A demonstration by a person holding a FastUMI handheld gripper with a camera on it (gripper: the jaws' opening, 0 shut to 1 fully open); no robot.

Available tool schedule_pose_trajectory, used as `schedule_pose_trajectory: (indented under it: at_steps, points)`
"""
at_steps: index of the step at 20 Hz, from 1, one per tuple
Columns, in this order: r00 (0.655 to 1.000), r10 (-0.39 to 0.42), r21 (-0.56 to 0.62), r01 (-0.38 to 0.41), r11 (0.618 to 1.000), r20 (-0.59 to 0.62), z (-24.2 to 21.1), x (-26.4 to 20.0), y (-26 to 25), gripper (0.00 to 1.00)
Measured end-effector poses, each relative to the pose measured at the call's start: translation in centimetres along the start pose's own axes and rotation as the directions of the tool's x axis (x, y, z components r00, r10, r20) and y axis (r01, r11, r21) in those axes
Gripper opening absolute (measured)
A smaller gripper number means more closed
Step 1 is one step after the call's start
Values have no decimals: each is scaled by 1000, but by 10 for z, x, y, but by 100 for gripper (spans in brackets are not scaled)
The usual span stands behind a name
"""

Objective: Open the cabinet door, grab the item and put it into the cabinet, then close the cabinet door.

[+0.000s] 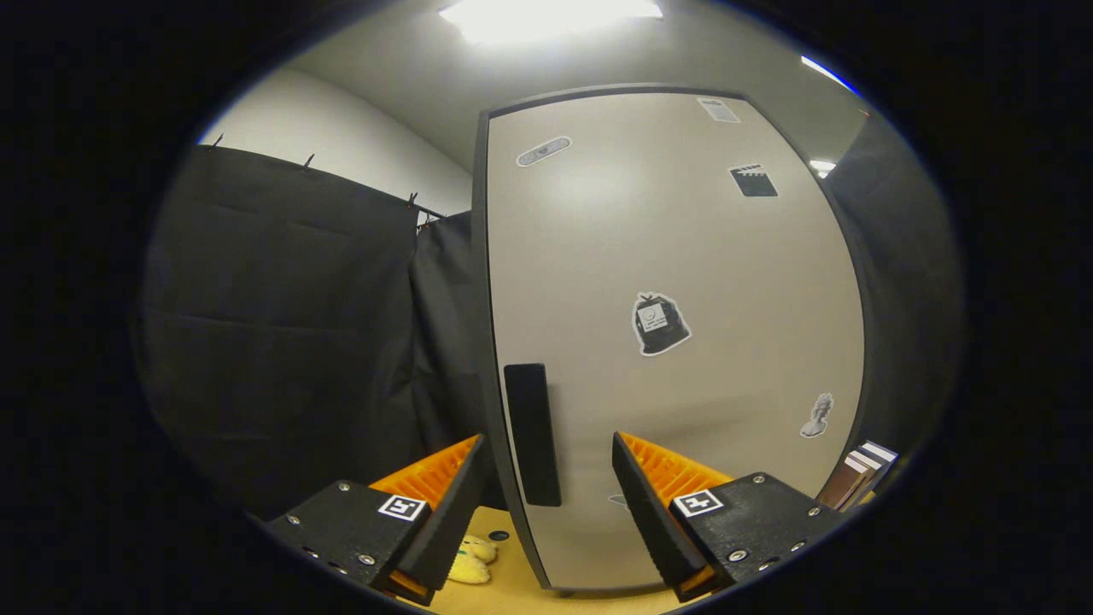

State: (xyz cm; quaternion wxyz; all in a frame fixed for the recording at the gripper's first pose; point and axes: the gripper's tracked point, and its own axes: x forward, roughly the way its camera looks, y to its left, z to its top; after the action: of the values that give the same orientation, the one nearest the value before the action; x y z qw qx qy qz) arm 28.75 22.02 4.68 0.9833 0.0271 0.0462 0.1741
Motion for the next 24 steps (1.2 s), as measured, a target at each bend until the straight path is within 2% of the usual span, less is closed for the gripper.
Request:
schedule_pose_trajectory:
  at_steps: [4, 10, 12, 14, 15, 17, 24]
  points:
    - [999, -35, -52, 34, 998, -24, -8, 27, 0, 83]
    - [994, -47, -86, 39, 996, -97, -30, 50, 5, 60]
    - [994, -38, -87, 29, 996, -102, -32, 54, 9, 57]
    - [993, -71, -118, 59, 991, -97, -33, 53, 5, 47]
    - [992, -75, -113, 63, 992, -104, -33, 56, 3, 34]
    - [989, -81, -86, 70, 994, -125, -34, 50, 4, 28]
    - [989, -58, -74, 49, 996, -136, -31, 30, 8, 27]
